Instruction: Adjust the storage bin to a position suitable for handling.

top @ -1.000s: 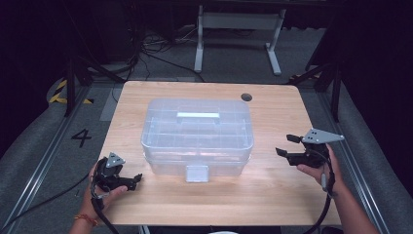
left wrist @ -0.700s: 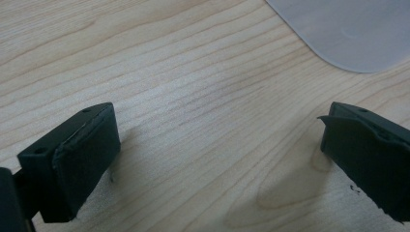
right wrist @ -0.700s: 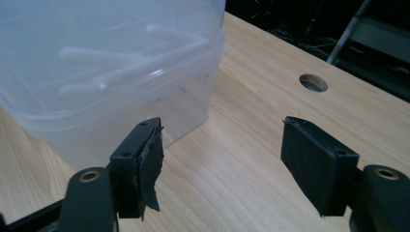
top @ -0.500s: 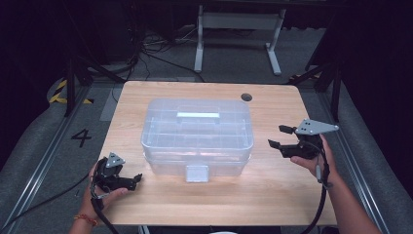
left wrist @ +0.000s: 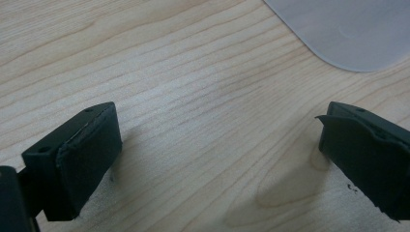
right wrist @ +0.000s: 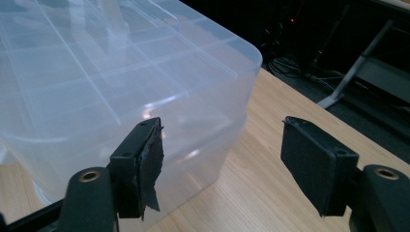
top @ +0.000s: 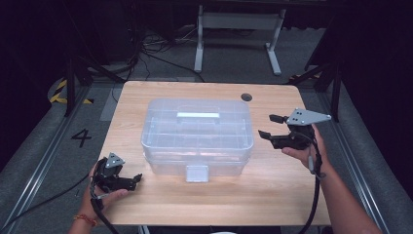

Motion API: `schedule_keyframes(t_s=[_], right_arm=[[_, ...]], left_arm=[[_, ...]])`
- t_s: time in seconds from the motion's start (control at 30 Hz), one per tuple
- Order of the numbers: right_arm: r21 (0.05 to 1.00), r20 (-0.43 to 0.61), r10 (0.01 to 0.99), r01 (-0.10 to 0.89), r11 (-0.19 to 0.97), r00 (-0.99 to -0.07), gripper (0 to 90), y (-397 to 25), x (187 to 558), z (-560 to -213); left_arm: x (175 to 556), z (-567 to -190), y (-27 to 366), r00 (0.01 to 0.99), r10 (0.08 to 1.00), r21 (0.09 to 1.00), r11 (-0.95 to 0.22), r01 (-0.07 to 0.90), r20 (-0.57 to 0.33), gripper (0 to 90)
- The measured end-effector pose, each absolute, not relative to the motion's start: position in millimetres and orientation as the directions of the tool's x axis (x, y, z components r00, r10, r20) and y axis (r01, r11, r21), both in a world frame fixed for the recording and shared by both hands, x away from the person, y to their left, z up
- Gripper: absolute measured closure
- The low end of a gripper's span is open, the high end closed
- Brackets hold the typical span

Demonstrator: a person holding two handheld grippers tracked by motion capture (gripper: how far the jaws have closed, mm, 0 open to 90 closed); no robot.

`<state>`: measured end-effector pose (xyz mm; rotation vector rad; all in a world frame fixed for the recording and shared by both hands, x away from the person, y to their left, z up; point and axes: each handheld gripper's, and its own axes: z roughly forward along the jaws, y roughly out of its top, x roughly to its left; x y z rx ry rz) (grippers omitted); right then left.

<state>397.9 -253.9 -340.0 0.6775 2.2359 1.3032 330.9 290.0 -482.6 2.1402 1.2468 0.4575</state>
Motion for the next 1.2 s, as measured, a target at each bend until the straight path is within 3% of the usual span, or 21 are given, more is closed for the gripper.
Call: schedule_keyframes(t_s=[1.2], right_arm=[[0.859,-0.194,0.498,0.099,0.502,-0.845,33.3,-181,412,-321]], left_arm=[[331,-483,290,0.493,0.87,0.663,-0.366,0.654,-0.005,2.2]])
